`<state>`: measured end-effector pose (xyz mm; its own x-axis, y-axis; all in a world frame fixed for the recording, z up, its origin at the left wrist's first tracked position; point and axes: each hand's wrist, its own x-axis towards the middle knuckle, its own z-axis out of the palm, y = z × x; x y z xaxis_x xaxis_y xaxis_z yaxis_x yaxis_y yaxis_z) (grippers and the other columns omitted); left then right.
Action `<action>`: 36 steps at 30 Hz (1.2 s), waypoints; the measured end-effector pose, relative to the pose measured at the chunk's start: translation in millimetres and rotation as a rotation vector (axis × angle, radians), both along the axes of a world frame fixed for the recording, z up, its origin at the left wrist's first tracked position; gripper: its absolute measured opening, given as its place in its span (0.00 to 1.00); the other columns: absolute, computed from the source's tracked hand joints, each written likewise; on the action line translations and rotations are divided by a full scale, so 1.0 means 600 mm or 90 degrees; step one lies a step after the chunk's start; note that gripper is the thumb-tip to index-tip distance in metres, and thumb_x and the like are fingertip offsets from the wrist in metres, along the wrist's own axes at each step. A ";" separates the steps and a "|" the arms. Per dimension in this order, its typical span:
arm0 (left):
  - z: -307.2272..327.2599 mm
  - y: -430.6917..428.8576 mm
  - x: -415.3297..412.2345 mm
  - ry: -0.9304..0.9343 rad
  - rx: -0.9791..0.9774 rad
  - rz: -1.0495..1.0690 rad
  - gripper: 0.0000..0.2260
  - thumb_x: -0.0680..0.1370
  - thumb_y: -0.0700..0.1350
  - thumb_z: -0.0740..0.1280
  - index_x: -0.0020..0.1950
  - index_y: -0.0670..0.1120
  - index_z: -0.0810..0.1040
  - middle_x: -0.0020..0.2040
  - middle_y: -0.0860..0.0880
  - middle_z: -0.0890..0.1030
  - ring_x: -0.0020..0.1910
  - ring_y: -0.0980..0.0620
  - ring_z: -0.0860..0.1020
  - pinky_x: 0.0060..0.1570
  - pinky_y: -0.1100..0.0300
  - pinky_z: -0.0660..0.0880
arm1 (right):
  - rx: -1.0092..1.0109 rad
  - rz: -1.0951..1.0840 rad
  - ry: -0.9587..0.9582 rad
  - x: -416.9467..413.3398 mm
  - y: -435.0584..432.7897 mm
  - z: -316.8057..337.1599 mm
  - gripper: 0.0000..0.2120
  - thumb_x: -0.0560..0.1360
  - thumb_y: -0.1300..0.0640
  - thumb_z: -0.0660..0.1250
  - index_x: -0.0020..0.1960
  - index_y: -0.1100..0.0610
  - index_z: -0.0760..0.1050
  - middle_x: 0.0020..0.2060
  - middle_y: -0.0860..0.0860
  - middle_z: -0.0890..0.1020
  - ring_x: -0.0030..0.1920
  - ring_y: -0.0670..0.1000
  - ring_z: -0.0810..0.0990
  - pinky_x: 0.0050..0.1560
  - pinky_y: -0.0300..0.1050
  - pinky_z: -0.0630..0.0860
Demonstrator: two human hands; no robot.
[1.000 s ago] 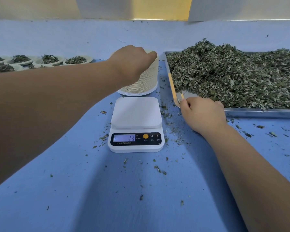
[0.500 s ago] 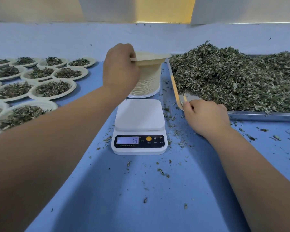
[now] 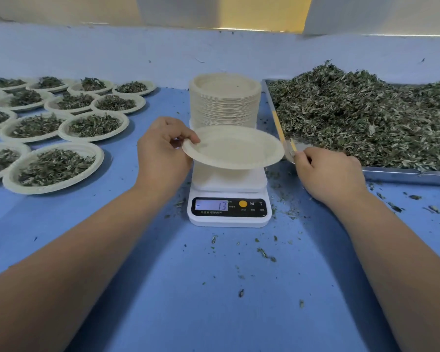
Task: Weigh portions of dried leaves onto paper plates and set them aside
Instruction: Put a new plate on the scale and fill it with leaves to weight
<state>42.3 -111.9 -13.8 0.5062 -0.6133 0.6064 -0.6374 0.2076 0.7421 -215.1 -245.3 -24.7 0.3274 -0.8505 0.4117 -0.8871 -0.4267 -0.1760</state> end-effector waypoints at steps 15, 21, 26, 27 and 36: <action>-0.051 0.012 0.060 -0.052 0.170 0.084 0.24 0.75 0.29 0.63 0.64 0.51 0.81 0.58 0.52 0.79 0.45 0.63 0.77 0.50 0.67 0.73 | 0.114 0.002 -0.017 0.023 -0.028 0.028 0.14 0.83 0.43 0.54 0.49 0.52 0.70 0.35 0.48 0.73 0.35 0.50 0.72 0.37 0.47 0.66; -0.030 -0.030 0.035 0.573 0.035 -0.115 0.11 0.82 0.47 0.61 0.59 0.49 0.81 0.62 0.52 0.82 0.62 0.55 0.80 0.57 0.61 0.78 | 0.224 0.031 -0.015 0.116 -0.156 0.046 0.14 0.85 0.49 0.50 0.50 0.58 0.67 0.40 0.54 0.73 0.38 0.55 0.70 0.34 0.48 0.62; -0.041 -0.038 0.044 0.586 0.074 -0.158 0.17 0.74 0.54 0.64 0.59 0.50 0.82 0.62 0.54 0.83 0.61 0.57 0.81 0.57 0.60 0.78 | 0.280 -0.003 -0.084 0.160 -0.236 0.053 0.26 0.86 0.43 0.46 0.67 0.61 0.71 0.61 0.62 0.76 0.57 0.62 0.75 0.53 0.51 0.68; -0.044 -0.039 0.044 0.563 0.086 -0.150 0.16 0.76 0.53 0.64 0.60 0.50 0.82 0.62 0.54 0.83 0.61 0.57 0.81 0.56 0.60 0.77 | 0.293 -0.008 -0.072 0.161 -0.244 0.055 0.29 0.85 0.42 0.45 0.71 0.61 0.70 0.66 0.63 0.75 0.62 0.63 0.74 0.56 0.52 0.68; -0.051 -0.041 0.041 0.514 0.098 -0.119 0.12 0.80 0.50 0.60 0.53 0.53 0.84 0.61 0.55 0.83 0.59 0.60 0.81 0.65 0.52 0.77 | 0.380 -0.063 0.120 0.151 -0.259 0.063 0.50 0.74 0.23 0.39 0.61 0.65 0.76 0.66 0.64 0.76 0.52 0.60 0.78 0.55 0.54 0.69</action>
<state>67.2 -136.3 -44.2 0.6305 -0.7762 0.0038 0.1359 0.1153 0.9840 -124.8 -400.7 13.1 0.2568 -0.9457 -0.1991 -0.9560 -0.2184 -0.1959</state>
